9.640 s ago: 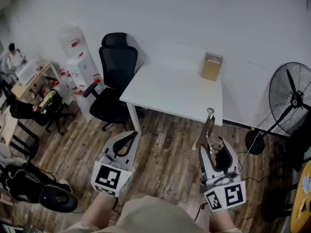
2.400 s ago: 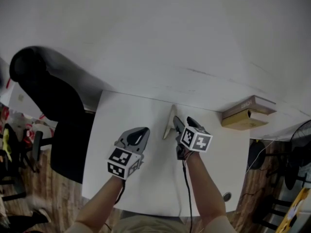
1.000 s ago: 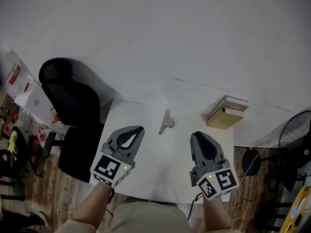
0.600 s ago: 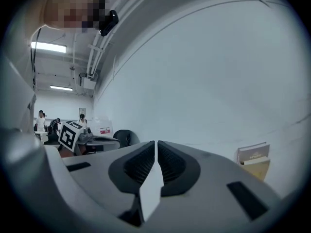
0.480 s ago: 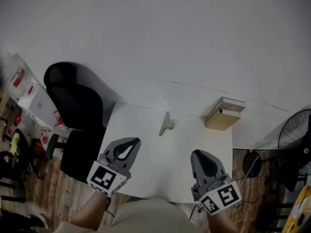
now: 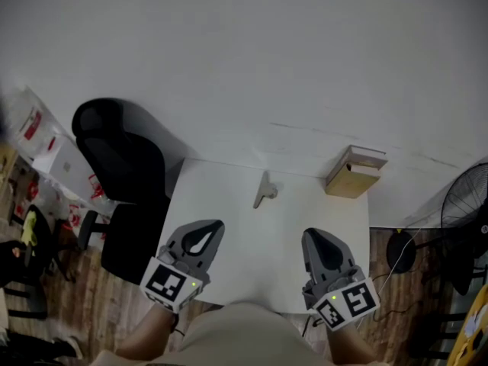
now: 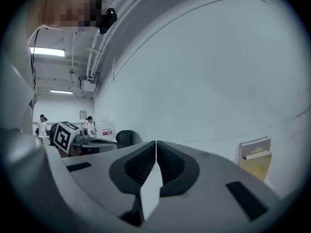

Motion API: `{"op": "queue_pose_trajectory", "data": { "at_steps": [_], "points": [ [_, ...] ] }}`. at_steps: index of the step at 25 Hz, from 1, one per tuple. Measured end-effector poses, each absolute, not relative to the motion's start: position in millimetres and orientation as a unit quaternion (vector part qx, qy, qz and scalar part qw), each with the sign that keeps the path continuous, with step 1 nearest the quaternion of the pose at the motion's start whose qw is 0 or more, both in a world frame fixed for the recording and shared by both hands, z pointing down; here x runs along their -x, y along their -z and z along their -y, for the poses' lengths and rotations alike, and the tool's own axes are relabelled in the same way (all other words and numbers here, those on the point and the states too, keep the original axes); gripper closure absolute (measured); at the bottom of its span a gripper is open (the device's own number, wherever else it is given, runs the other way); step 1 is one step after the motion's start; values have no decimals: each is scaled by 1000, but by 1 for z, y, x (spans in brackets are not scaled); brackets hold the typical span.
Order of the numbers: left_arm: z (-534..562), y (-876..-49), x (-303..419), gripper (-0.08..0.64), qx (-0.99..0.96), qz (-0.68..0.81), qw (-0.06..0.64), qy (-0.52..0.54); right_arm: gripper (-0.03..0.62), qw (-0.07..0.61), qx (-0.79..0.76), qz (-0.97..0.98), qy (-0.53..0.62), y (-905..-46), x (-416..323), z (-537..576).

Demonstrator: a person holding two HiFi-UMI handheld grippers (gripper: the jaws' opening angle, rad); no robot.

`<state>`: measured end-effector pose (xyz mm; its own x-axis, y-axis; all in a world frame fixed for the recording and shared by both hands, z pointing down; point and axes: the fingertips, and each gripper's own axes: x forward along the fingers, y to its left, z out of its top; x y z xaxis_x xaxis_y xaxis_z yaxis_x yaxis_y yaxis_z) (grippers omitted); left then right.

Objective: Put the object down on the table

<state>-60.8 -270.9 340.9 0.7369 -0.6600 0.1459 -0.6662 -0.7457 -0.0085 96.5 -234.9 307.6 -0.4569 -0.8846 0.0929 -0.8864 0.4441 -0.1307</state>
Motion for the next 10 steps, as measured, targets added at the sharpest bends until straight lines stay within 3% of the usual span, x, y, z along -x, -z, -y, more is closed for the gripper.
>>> {"op": "queue_pose_trajectory", "data": {
  "at_steps": [10],
  "points": [
    [270,-336,60,537,-932,355,14,-75,565,2,-527,847,-70,-302,-101,236]
  ]
}}
